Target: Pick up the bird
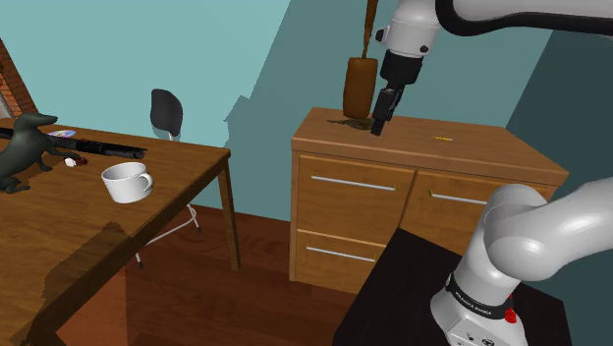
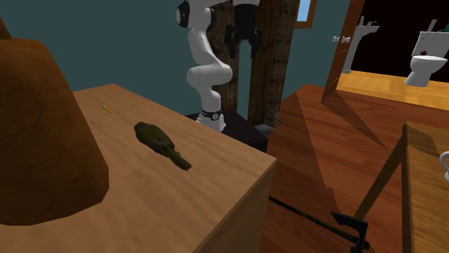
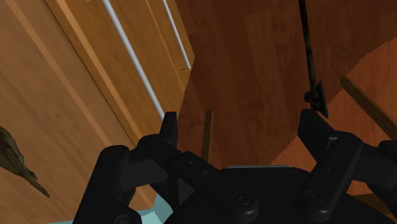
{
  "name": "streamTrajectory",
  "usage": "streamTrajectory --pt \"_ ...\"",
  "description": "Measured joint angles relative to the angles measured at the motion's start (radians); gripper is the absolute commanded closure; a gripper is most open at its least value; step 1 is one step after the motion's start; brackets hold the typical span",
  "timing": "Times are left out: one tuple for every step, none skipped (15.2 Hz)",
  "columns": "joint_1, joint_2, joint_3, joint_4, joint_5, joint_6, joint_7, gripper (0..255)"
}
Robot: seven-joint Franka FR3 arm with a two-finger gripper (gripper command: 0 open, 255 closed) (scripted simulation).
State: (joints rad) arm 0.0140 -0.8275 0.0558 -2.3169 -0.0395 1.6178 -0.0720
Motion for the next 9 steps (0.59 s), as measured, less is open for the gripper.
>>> streamTrajectory --pt "0.000 0.000 0.000 0.000 0.000 0.000 0.000 0" --pt "-0.002 0.011 -0.011 0.002 -0.003 0.009 -0.011 0" --pt "-0.006 0.023 -0.031 0.004 -0.008 0.021 -0.029 0" --pt "-0.010 0.040 -0.053 0.012 -0.014 0.031 -0.051 0" --pt "-0.014 0.052 -0.077 0.018 -0.019 0.038 -0.076 0" --pt "-0.018 0.072 -0.104 0.025 -0.025 0.051 -0.103 0" --pt "-0.022 0.092 -0.131 0.037 -0.030 0.060 -0.129 0" --pt "-0.024 0.114 -0.154 0.050 -0.032 0.070 -0.153 0" --pt "-0.026 0.145 -0.179 0.066 -0.033 0.085 -0.179 0"
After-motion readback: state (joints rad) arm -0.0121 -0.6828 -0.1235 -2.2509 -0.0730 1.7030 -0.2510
